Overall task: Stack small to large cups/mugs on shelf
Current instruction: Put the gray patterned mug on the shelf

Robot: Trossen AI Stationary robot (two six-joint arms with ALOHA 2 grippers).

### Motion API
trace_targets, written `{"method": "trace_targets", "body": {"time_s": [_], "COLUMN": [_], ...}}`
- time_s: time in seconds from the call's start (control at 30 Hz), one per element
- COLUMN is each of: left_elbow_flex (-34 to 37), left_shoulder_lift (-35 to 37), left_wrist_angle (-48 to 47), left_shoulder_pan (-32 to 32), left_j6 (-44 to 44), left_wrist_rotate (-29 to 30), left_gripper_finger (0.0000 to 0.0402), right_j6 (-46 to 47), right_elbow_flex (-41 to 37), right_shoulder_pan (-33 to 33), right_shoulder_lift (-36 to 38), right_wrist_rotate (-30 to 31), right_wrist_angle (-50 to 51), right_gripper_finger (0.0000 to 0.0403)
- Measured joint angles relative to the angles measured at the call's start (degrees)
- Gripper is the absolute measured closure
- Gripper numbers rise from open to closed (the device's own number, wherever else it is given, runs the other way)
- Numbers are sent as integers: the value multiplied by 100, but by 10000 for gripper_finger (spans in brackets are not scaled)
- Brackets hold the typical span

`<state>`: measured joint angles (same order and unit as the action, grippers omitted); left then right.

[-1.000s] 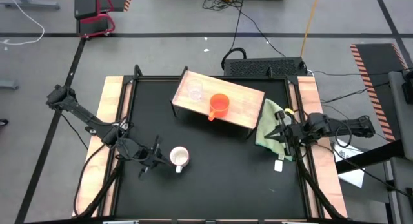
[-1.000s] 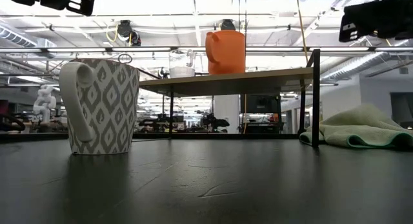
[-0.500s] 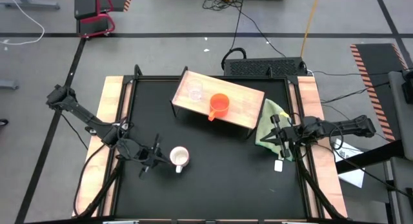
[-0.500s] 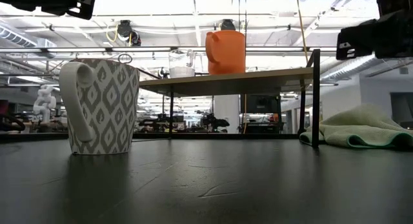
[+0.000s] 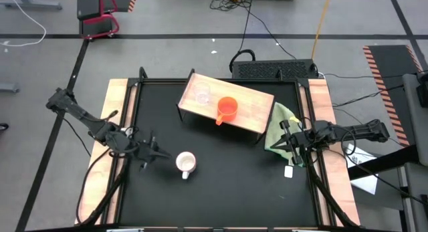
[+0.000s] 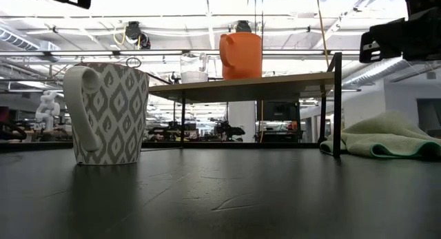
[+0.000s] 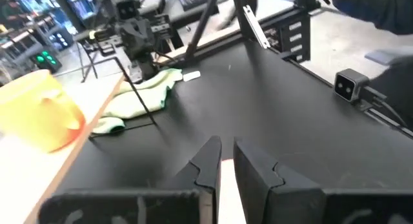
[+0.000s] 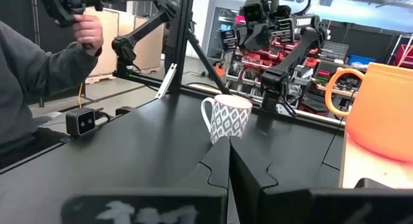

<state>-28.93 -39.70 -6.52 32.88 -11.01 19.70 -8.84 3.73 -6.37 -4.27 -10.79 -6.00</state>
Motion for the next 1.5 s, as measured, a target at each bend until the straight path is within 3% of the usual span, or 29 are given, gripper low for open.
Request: {"method": "trace_targets", "body": {"time_s": [0.4,0.6,0.93,1.5], "left_elbow_flex": [1124,1657,2340,2371], "left_shoulder_lift": [1865,2464,2597,2595], "left_wrist_angle": [91,365,678,553], "left_shoulder_pan": [-87,-87,-87,-87], "left_j6": [111,219,404,397], "left_wrist_rotate": [16,140,289,284], "left_gripper_finger": [357,357,357,357], "right_j6": [-17,-17,-42,-85], "right_elbow_flex": [0,0,0,0], "right_shoulder_pan": [0,0,0,0], "right_shoulder_lift": [0,0,-2,-2], "right_wrist_rotate": [-2,-2,-2,-2], "right_wrist_angle": [-24,-157,-196,-183], "right_gripper_finger": [403,403,403,403]}}
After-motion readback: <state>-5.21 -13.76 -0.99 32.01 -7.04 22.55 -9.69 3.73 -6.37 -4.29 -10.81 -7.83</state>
